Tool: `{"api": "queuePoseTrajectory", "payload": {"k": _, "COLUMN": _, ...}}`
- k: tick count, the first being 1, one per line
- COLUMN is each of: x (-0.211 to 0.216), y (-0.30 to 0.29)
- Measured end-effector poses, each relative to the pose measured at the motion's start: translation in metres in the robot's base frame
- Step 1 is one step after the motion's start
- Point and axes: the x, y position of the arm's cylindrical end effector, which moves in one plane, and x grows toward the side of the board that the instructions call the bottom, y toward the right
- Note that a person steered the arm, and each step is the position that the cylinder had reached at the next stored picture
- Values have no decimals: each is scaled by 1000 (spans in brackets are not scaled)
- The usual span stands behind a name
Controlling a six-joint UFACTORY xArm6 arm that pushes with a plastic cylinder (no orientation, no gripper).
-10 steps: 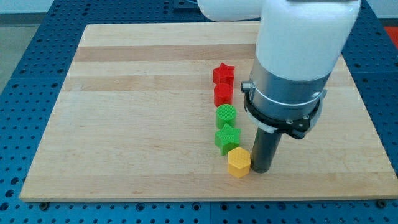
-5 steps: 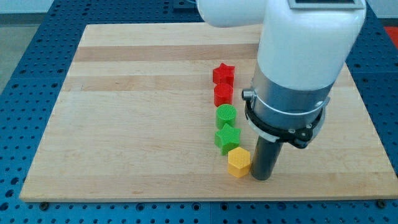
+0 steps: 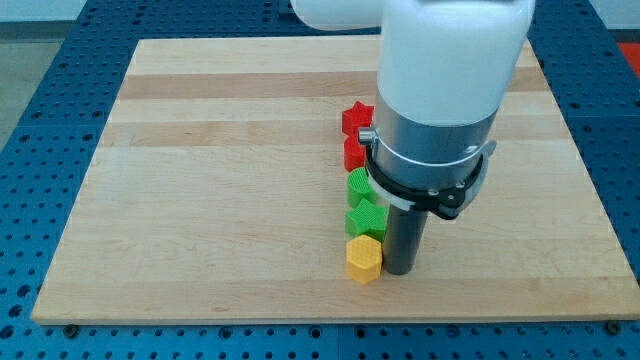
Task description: Push the hexagon to the bottom of the green star
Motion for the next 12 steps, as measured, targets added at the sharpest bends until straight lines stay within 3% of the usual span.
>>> {"api": "queuePoseTrajectory", "payload": {"k": 4, "x": -4, "y": 23}}
{"api": "queuePoseTrajectory", "payload": {"k": 7, "x": -34, "y": 24}}
{"api": "queuePoseTrajectory", "payload": {"k": 8, "x": -30, "y": 24}}
{"api": "queuePoseTrajectory", "payload": {"k": 11, "x": 44, "y": 16}}
{"api": "queuePoseTrajectory", "payload": {"k": 12, "x": 44, "y": 7}}
